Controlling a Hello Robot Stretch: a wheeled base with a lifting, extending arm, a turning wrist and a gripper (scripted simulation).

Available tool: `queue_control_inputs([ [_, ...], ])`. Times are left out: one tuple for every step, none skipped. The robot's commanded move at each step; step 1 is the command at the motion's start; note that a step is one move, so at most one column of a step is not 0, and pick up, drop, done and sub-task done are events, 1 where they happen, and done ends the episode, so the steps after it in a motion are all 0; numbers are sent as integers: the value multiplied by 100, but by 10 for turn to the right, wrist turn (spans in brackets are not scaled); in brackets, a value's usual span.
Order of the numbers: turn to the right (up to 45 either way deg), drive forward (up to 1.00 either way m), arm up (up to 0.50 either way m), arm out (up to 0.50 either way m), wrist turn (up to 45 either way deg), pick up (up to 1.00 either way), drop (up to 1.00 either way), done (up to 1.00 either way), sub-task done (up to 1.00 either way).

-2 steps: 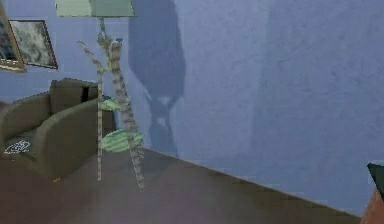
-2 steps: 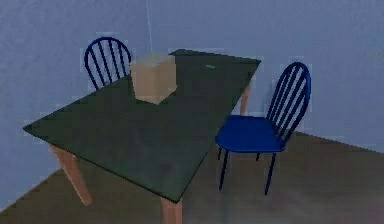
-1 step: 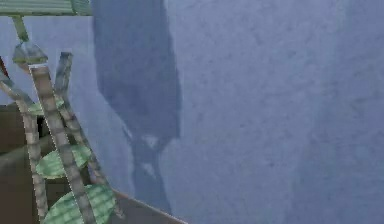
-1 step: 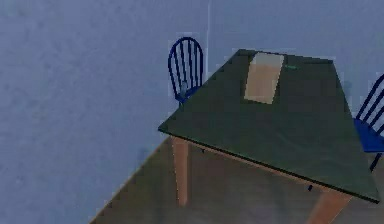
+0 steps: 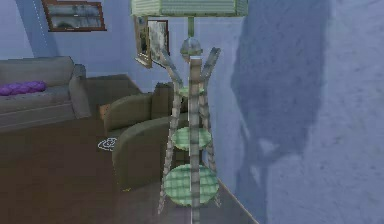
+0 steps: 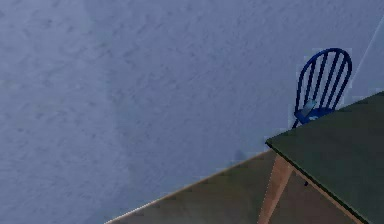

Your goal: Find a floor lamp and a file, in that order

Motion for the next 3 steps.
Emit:
queue_control_inputs([
  [0, 0, 0, 0, 0, 0, 0, 0, 100],
  [-450, 0, 0, 0, 0, 0, 0, 0, 0],
  [-450, 0, 0, 0, 0, 0, 0, 0, 0],
])
